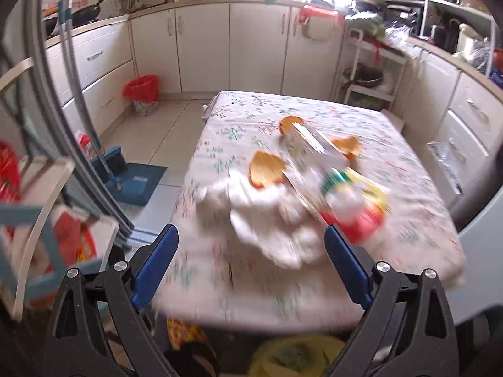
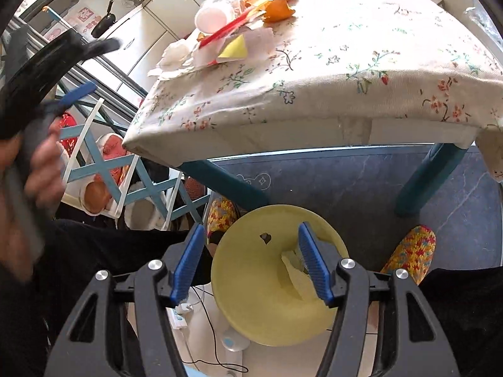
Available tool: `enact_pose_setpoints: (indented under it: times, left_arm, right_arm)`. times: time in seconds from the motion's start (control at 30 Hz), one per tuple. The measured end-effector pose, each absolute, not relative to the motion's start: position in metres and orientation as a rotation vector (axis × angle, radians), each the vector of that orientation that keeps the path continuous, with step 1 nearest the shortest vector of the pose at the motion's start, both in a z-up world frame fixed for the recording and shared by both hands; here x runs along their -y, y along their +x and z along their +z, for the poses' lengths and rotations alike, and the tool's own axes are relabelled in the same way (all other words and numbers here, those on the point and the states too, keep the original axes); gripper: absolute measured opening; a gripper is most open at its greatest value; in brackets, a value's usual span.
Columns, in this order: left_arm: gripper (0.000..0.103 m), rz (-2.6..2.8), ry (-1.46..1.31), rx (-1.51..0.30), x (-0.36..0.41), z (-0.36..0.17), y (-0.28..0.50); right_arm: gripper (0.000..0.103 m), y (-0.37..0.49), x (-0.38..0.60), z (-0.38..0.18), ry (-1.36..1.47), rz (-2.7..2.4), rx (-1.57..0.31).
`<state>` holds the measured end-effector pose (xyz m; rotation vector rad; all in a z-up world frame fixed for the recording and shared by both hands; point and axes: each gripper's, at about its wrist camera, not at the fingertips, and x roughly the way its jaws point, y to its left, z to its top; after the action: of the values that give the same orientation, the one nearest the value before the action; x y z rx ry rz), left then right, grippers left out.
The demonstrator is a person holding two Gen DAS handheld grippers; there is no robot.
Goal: Collect trash
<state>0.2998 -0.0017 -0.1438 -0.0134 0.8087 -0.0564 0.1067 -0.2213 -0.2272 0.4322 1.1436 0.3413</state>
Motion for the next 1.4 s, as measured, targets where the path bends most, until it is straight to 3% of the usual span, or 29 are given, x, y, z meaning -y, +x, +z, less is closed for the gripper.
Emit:
enact_pose_setpoints:
  times: [0.2,0.47,1.4]
  left_arm:
    - [0.09,-0.026,0.025,-0.871,0.006,-0.187,0.387]
    - [0.092,-0.046,0.073,-0.935,0.02,-0.228,0.445]
    - [0.095,-0.1,0.06,-0.961,0.023,-0.237,0.464]
  right_arm:
    - [0.061,0.123,0.228,-0.236,0.489,0.326,-1.162]
    - [0.062,0.136,0.232,-0.247,0.546,0.324,-1.193]
    - [0.069,0.135,0.226,-0.247,0.556,0.33,-1.203]
